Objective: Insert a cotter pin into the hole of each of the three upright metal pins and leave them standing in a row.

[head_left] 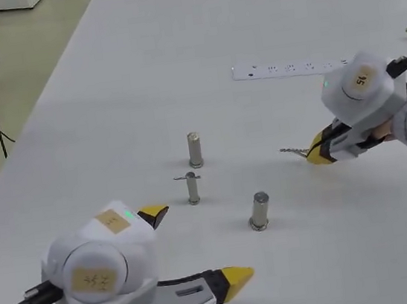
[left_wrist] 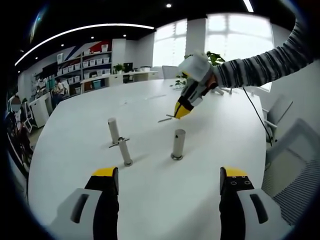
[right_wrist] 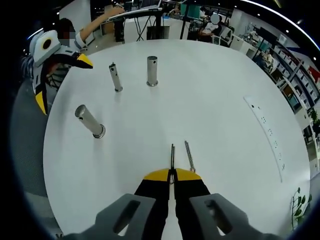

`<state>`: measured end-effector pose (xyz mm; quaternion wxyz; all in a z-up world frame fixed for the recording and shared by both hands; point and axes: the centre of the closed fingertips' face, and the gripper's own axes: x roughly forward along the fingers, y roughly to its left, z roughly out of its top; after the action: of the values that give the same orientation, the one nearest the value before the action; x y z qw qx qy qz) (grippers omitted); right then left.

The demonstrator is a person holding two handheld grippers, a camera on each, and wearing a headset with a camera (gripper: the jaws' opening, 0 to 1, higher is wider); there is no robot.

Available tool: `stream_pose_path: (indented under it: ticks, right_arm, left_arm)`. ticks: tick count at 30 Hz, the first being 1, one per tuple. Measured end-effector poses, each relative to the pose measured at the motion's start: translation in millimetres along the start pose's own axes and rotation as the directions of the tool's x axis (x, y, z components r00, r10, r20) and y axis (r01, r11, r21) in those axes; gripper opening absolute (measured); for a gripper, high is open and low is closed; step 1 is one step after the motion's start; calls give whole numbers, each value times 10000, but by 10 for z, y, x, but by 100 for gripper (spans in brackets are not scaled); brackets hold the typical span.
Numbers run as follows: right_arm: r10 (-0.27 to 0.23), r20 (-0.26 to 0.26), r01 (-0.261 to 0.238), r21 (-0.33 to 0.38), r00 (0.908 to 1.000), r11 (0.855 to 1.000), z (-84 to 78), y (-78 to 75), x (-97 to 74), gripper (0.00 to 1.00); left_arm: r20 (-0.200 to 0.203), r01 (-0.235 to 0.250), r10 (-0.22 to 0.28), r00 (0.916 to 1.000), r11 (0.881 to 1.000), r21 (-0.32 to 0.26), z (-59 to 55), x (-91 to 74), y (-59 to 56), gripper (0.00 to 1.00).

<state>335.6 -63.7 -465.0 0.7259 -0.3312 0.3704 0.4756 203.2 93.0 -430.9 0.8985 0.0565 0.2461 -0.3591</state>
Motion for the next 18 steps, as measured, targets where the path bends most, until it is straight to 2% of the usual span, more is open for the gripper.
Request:
stream_pose_path:
  ticks: [4,6,10,16,18]
  right_arm:
    - [-120,210,123,-159,9997,9998,28,70,-94,0]
    - [-101,470,123,-462,9988,9989,69,128,-140,0]
    - [-149,472,204,-1167,9988,9930,86,230,-210,0]
    - [-126,453,204,-1742,9989,9845,85,404,-279,0]
    - [-76,555,179,-1887,9984,9819,101,475,-300,0]
  left_arm:
    - [100,104,-102,9999,9998,-178,39,-3,-22,78]
    - [157,173,-168,9997,9994,-289,59,-4,-36,77]
    - [253,324,-312,9992,9983,-494,96,-6,-74,74]
    - [342,752,-725,9968,9934,-865,134,12,-168,65]
    - [371,864,-833,9958,9918,-943,152,20,-196,65]
